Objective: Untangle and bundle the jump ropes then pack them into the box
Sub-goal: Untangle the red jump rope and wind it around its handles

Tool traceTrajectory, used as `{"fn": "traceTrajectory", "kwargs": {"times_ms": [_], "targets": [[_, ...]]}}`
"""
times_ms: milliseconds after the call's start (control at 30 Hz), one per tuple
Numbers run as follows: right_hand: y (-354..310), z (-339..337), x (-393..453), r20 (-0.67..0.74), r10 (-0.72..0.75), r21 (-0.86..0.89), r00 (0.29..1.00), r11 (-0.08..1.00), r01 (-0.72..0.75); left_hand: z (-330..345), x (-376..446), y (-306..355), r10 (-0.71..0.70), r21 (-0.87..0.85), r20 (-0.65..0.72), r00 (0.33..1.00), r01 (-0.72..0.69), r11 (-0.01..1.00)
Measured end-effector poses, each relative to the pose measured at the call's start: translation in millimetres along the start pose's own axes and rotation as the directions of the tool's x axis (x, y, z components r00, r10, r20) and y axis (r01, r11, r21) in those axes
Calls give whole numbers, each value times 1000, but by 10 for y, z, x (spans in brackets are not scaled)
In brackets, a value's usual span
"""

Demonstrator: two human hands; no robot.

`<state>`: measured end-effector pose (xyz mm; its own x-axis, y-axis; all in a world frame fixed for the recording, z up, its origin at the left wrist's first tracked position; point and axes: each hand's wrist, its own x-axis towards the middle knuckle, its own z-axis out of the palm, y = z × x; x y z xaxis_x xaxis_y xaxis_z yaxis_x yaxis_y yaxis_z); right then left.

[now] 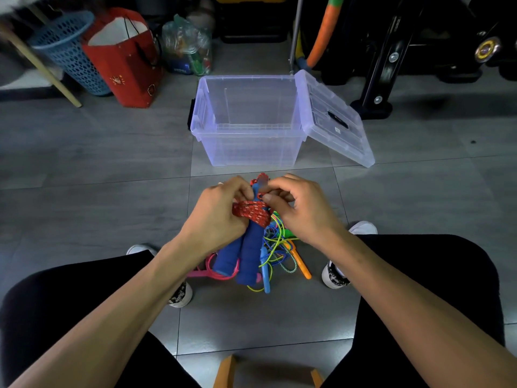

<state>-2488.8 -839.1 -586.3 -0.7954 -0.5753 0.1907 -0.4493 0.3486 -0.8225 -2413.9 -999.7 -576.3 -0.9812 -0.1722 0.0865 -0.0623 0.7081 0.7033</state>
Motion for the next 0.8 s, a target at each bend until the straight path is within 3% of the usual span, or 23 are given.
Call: {"fn": "traceTrajectory", "kwargs": {"times_ms": [100, 267, 467, 600, 800], "targets": [[4, -31, 12, 17, -20, 10, 1000, 1000, 20, -39, 17, -8, -51, -23, 1, 999, 51, 998], [47, -70, -9, 135, -184, -98, 974, 975, 198, -22, 12, -38, -138, -157, 48, 989, 144, 977], [64, -75, -79, 169, -336, -231, 927, 900, 369, -3, 15, -16, -79, -221, 130, 988, 106, 970], [65, -76, -84, 157, -339, -275, 927, 887, 371, -1, 12, 32, -100, -275, 163, 982, 142, 951], [45, -93, -82, 250, -307, -324, 918, 867, 378, 41, 0, -9, -138, -230, 129, 982, 165, 959]]}}
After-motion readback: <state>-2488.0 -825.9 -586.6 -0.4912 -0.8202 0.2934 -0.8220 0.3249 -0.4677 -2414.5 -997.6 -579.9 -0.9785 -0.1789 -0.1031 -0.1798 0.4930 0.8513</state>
